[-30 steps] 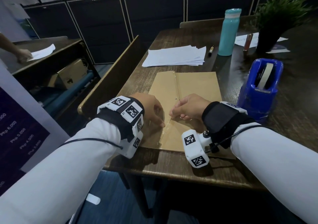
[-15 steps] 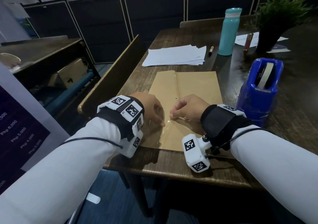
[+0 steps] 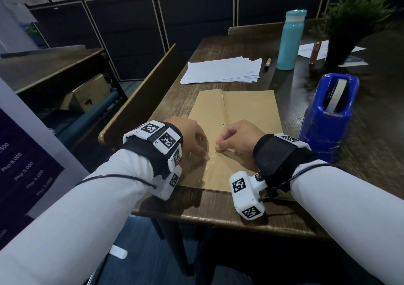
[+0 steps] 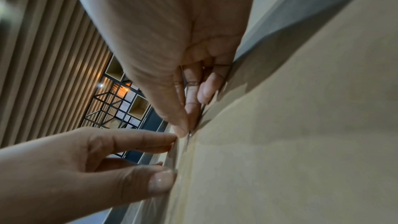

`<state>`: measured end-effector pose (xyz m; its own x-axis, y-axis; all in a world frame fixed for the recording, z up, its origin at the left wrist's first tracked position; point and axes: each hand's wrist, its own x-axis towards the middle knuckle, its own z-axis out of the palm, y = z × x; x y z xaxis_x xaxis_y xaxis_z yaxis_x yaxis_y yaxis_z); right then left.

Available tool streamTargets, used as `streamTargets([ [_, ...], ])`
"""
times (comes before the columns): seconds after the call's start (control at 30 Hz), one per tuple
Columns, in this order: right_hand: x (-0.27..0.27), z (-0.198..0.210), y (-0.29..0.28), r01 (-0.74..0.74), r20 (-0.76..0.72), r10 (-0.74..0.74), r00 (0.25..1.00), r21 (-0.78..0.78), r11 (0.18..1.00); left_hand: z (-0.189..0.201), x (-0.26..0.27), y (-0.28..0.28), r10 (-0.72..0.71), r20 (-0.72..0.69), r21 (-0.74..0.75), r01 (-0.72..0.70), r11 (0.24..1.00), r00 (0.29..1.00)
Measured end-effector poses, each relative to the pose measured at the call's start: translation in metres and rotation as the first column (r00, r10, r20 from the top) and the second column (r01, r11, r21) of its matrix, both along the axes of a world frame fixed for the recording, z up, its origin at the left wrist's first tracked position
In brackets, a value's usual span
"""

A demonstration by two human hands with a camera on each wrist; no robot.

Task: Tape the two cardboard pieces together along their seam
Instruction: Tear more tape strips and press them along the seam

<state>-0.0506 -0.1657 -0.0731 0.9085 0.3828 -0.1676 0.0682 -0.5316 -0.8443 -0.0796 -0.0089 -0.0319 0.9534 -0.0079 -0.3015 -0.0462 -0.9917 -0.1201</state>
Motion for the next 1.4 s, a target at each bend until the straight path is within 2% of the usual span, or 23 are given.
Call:
streamTargets([
  [0.2,0.0,-0.001,0.001,0.003,-0.002,-0.003,1.0,-0.008,1.0,0.0,0.003,0.0,-0.006,0.016,-0.007,0.006,1.0,1.0],
  [0.67,0.0,-0.001,0.0,-0.001,0.016,0.002,1.0,-0.017,1.0,0.0,0.016,-0.018,0.119,-0.005,0.01,-0.119,0.993,0.993],
  [0.83,0.001,-0.001,0.0,0.024,-0.003,-0.024,1.0,0.011,1.0,0.002,0.018,-0.02,0.113,-0.031,0.009,-0.113,0.994,0.993],
  [1.1,0.006,-0.003,0.003,0.061,-0.034,-0.059,0.998,0.047,0.997,-0.002,0.015,-0.019,0.09,0.012,-0.017,-0.09,0.996,0.996],
  [1.4,0.005,0.0,0.005,0.052,-0.009,-0.052,0.999,-0.032,0.998,-0.001,0.015,-0.016,0.069,-0.019,-0.006,-0.069,0.998,0.997],
])
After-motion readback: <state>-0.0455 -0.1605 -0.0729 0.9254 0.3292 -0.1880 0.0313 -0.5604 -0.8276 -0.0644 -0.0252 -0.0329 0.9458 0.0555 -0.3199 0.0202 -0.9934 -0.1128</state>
